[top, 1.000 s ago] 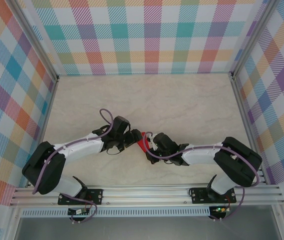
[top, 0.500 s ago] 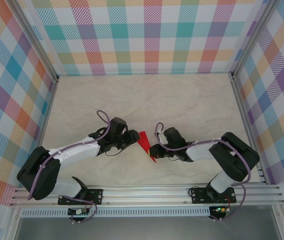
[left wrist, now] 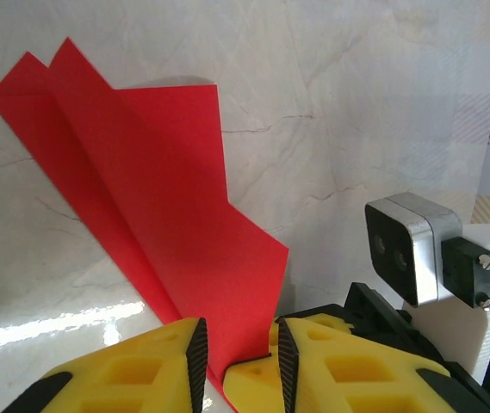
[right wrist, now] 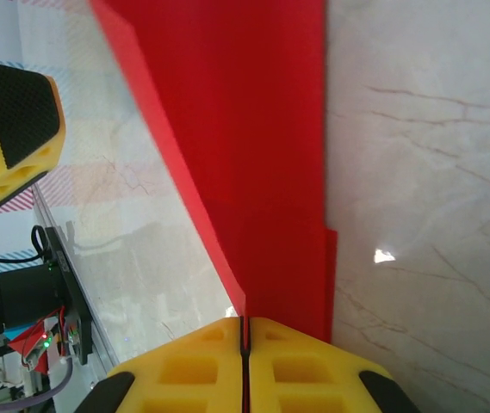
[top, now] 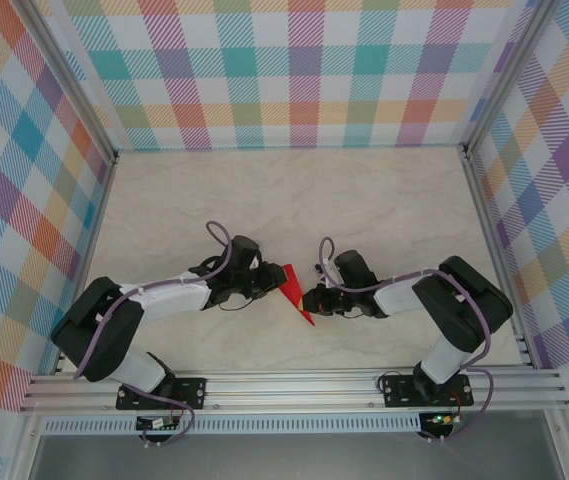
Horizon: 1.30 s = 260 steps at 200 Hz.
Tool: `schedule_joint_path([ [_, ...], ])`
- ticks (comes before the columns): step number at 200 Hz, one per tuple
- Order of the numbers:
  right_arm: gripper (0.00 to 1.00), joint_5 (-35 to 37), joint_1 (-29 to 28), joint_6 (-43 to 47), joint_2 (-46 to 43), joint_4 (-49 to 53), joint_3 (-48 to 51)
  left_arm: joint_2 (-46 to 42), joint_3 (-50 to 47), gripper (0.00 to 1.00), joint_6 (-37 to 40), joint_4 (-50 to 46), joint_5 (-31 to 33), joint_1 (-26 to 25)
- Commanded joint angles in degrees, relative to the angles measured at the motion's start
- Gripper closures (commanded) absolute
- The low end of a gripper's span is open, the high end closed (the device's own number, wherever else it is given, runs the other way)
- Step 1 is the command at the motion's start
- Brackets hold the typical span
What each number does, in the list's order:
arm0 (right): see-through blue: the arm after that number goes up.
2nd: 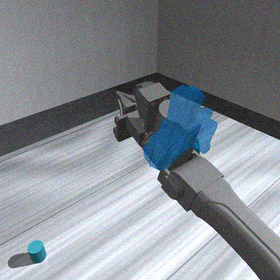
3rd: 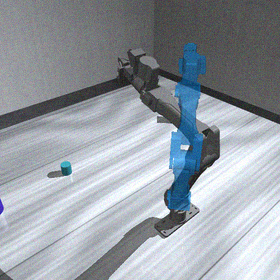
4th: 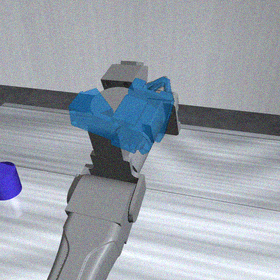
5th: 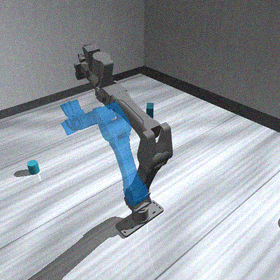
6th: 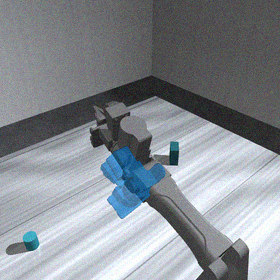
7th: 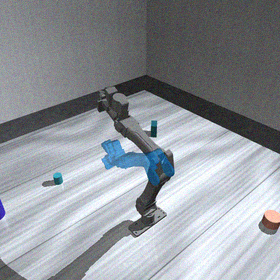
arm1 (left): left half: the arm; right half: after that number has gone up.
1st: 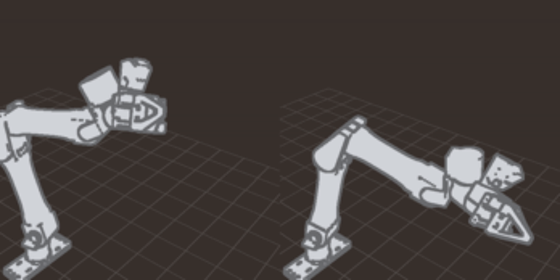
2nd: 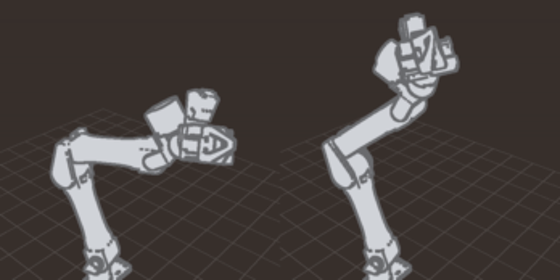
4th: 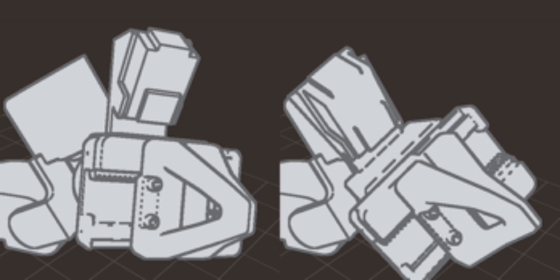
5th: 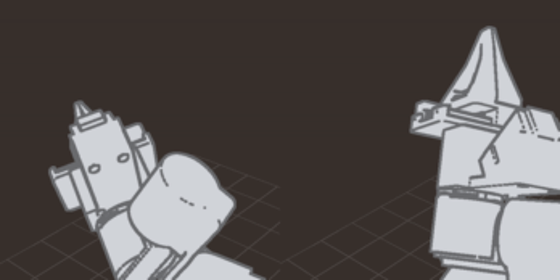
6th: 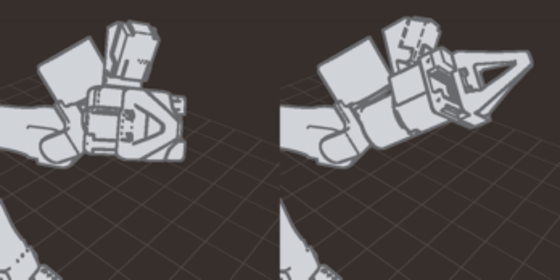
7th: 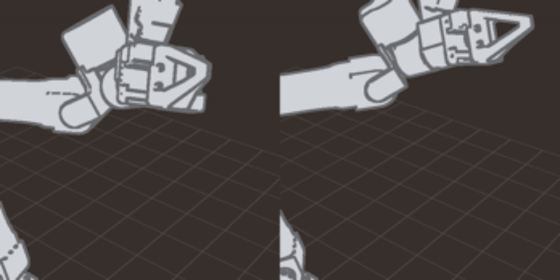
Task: Fold a paper plane with a square sheet of paper (pick it up from the middle)
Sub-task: Fold the wing for the fifth time at the center of the table.
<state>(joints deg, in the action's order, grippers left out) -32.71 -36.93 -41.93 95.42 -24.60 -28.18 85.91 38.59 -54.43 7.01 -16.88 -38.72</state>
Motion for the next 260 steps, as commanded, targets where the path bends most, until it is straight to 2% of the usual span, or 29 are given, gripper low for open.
schedule_joint_path([
  [1, 0.93, -3.88, 1.18, -2.58, 1.95, -2.3, -1.11, 1.89, 1.26, 0.72, 0.27, 4.28, -1.92, -0.65],
  [63, 0.93, -8.89, 3.73, -6.9, 5.77, -7.29, -0.77, 4.52, 1.57, 0.72, 0.51, 7.73, -2.25, -1.51],
  [157, 0.91, -7.11, 3.97, -5.52, 5.98, -2.92, -1.41, 9.99, 2.7, 0.7, -0.16, 15.9, -2.99, -2.85],
  [260, 0.87, -6.08, 3.97, -6.23, 4.93, 0.49, -2.27, 13.49, 1.21, 0.72, 1.2, 13.38, 2.38, -2.9],
])
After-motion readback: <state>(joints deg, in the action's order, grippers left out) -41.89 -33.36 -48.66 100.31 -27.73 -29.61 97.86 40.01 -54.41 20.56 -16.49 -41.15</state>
